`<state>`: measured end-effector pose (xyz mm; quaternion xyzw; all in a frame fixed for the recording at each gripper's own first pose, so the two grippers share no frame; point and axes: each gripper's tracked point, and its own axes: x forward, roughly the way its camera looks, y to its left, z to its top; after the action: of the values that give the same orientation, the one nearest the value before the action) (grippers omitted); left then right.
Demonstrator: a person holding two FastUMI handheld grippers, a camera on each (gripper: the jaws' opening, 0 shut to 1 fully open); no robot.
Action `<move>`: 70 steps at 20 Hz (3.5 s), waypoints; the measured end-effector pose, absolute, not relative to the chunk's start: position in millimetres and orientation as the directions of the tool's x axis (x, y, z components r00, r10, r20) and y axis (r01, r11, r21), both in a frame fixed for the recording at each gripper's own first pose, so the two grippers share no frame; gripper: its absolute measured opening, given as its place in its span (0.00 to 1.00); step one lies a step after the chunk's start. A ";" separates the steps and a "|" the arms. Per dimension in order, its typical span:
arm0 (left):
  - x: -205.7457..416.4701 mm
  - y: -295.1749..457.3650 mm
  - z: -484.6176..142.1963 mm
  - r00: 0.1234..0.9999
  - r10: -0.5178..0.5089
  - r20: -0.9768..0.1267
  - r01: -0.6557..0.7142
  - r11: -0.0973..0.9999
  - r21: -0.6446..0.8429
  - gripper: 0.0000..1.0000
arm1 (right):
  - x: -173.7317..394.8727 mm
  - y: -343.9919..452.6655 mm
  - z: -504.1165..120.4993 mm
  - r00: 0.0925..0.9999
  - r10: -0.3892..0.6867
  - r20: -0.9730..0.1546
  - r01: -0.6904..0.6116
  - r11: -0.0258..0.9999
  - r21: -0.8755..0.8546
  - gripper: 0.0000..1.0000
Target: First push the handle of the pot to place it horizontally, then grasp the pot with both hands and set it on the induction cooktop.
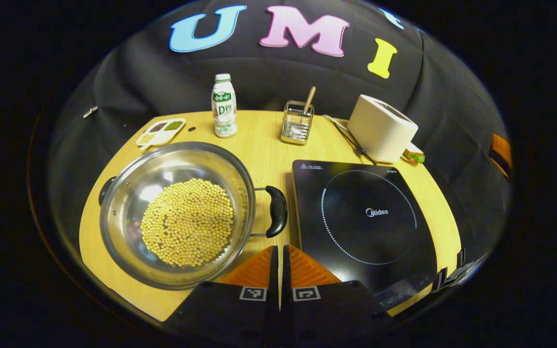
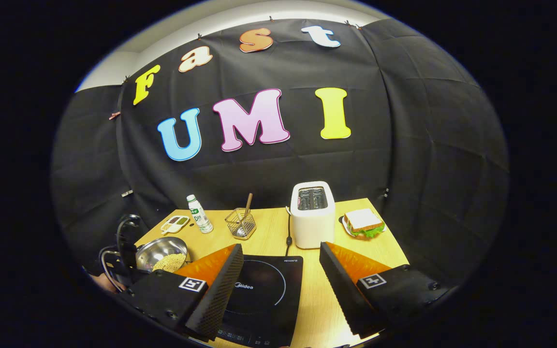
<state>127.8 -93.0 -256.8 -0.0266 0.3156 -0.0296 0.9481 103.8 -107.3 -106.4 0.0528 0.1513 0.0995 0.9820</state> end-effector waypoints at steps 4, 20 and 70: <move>105.1 -50.7 -220.0 0.868 -0.011 -0.496 -0.028 0.997 -0.072 0.10 | 101.1 -75.9 -121.9 0.914 0.232 -0.332 -0.198 0.971 0.131 0.99; 95.3 150.6 -144.4 0.950 0.061 -0.306 -0.022 0.991 0.129 0.95 | 105.5 156.2 -199.2 0.764 0.334 -0.552 -0.260 0.942 0.210 0.99; 147.7 155.4 -250.1 0.808 -0.148 -0.570 0.081 0.987 -0.142 0.64 | 105.2 178.3 -308.4 0.582 0.219 -0.783 -0.185 0.973 0.134 0.61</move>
<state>147.7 155.4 -250.1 -0.0556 0.3037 -0.0602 0.9492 105.2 178.3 -308.4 0.0188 0.4427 0.1136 0.8893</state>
